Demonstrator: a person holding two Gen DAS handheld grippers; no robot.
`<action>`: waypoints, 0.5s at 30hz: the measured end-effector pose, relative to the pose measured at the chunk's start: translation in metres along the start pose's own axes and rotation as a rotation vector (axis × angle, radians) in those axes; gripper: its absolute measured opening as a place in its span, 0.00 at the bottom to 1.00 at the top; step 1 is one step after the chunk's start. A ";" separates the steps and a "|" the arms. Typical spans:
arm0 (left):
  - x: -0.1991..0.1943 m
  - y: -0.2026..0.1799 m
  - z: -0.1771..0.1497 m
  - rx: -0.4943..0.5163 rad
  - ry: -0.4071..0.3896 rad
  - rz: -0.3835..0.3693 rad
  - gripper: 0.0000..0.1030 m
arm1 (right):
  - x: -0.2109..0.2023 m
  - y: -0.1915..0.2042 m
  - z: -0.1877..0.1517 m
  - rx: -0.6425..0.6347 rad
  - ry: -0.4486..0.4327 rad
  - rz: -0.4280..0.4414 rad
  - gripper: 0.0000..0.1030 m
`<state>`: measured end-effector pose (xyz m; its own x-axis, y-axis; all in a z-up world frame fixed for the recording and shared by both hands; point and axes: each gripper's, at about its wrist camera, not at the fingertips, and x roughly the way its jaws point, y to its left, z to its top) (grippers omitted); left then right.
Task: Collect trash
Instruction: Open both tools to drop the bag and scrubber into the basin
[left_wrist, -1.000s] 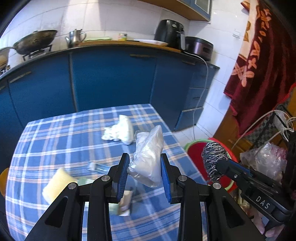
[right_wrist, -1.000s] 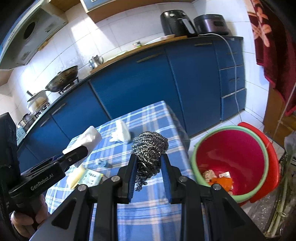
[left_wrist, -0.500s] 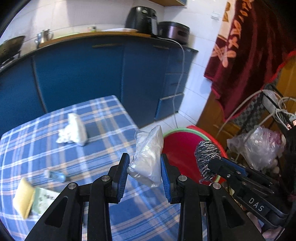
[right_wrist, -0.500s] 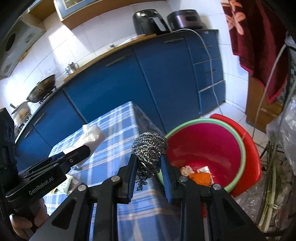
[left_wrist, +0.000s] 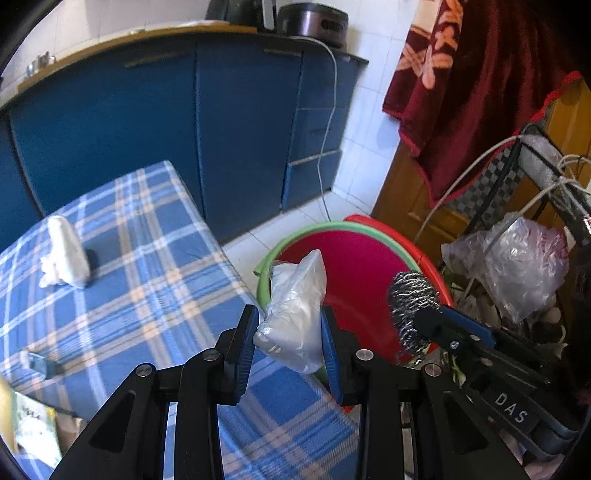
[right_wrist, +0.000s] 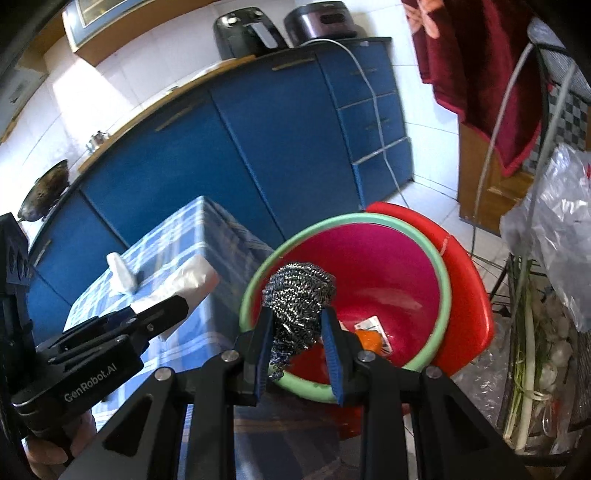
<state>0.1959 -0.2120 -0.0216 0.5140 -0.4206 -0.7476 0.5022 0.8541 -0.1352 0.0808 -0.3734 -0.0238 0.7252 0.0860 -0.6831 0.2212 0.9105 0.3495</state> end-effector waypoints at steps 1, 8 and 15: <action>0.004 0.000 0.001 0.001 0.007 0.001 0.33 | 0.002 -0.003 0.000 0.005 0.003 -0.005 0.28; 0.032 -0.010 0.008 0.009 0.053 -0.004 0.33 | 0.018 -0.024 0.001 0.037 0.037 -0.039 0.29; 0.050 -0.019 0.016 0.006 0.086 -0.019 0.34 | 0.028 -0.034 0.002 0.061 0.047 -0.052 0.33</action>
<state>0.2232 -0.2538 -0.0462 0.4431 -0.4088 -0.7979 0.5153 0.8444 -0.1465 0.0947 -0.4029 -0.0530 0.6807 0.0591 -0.7302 0.2983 0.8880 0.3499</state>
